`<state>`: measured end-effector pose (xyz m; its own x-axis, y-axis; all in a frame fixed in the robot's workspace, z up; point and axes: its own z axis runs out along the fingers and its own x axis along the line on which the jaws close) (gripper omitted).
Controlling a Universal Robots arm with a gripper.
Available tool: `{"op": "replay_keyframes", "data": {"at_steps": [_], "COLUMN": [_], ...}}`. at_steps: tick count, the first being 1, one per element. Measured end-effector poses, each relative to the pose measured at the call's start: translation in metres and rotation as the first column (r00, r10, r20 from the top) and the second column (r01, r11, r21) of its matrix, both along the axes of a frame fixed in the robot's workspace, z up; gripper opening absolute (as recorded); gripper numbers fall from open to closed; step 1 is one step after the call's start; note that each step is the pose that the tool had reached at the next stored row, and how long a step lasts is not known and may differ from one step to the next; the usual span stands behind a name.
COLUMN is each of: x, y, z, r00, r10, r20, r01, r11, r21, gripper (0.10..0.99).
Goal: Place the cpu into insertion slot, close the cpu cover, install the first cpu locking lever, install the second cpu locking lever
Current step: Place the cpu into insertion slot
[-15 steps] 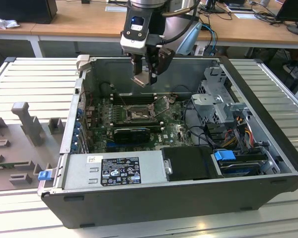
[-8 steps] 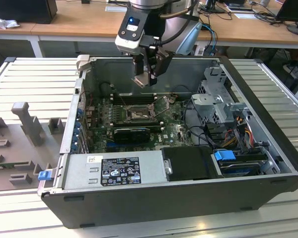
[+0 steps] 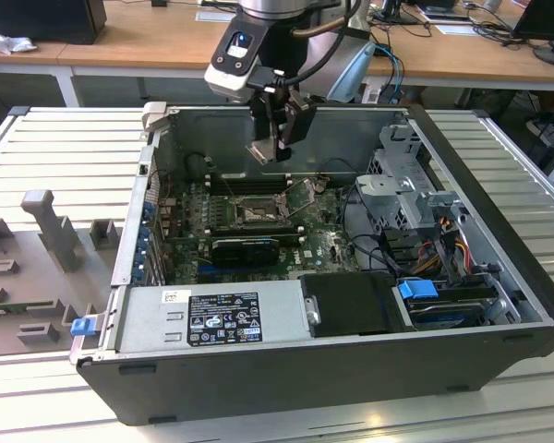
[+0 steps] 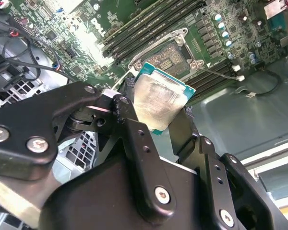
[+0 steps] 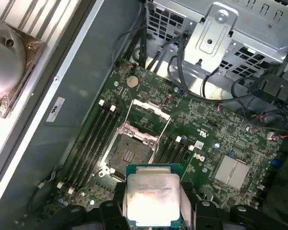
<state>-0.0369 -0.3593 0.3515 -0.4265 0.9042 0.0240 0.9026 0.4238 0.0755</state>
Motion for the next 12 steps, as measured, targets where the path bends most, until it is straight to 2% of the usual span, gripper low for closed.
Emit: {"op": "replay_keyframes", "data": {"at_steps": [12], "x": [0.0000], "y": [0.0000], "z": [-0.0007], "r00": [0.9980], "r10": [-0.063], "r20": [-0.0001], "r01": [0.063], "r11": [0.9980], "r21": [0.000], "gripper": [0.529]}}
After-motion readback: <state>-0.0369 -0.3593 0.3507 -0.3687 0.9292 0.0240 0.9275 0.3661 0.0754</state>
